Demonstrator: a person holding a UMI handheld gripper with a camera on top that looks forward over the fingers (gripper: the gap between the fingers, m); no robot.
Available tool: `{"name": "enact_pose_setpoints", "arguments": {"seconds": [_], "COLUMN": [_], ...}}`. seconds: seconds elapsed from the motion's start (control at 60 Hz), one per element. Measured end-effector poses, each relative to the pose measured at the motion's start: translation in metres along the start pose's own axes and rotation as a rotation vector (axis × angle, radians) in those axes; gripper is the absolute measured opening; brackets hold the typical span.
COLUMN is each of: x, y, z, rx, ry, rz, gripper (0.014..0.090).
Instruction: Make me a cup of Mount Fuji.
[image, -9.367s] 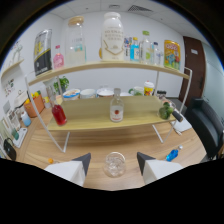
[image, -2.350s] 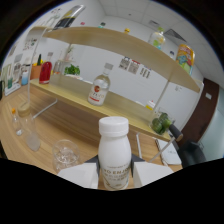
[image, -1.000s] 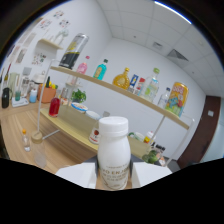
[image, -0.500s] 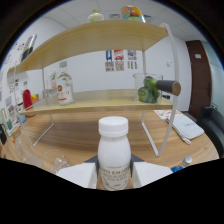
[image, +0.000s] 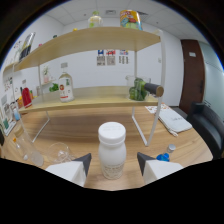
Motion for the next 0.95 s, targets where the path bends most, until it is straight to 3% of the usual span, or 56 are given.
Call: {"name": "enact_pose_setpoints", "arguments": {"seconds": [0.25, 0.45, 0.95], "x": [-0.039, -0.089, -0.132], "y": [-0.020, -0.021, -0.004], "z": [-0.069, -0.104, -0.120], "rx": [-0.082, -0.113, -0.168], "ry": [0.047, 0.030, 0.010], "rz": [-0.017, -0.032, -0.051], "gripper": [0.0848, 0.0861, 0.0861]}}
